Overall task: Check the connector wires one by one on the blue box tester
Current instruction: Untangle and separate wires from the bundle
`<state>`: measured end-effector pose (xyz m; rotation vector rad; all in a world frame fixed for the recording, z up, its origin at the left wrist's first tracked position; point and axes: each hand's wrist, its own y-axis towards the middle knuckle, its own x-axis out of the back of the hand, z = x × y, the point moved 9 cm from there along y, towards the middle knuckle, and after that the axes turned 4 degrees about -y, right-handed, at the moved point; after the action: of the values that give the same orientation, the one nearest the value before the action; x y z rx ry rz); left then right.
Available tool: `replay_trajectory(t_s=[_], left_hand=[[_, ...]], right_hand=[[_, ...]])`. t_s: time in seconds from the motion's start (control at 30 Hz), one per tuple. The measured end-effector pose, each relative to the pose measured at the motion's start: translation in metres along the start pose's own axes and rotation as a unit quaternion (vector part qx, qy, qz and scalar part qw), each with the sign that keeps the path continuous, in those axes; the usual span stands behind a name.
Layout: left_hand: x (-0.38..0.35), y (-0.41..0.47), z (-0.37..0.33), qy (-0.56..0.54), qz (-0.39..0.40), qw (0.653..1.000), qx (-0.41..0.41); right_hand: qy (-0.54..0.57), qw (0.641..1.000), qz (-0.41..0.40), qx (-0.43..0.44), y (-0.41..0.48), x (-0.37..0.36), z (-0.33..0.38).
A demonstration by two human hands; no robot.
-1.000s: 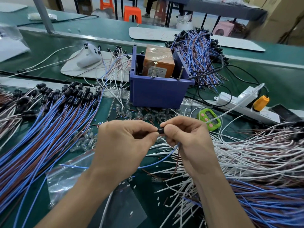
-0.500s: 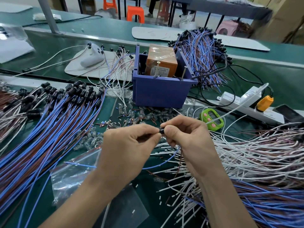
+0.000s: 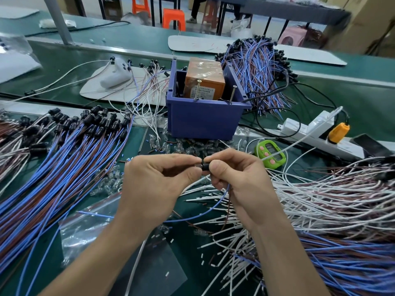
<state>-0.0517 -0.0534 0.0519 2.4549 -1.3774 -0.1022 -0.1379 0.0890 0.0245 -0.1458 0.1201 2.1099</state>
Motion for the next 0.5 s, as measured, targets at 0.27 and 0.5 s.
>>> replay_trajectory(t_s=[0.27,0.5], left_hand=[[0.0004,-0.0006,-0.0016,0.056,0.002,0.998,-0.006],[0.0011,-0.0029,-0.0015,0.072,0.002,0.997,-0.017]], right_hand=[[-0.027,0.999,-0.003,0.018,0.0009,0.0002,-0.0025],[-0.011,1.000,0.003,0.010,0.0009,-0.0022,-0.0067]])
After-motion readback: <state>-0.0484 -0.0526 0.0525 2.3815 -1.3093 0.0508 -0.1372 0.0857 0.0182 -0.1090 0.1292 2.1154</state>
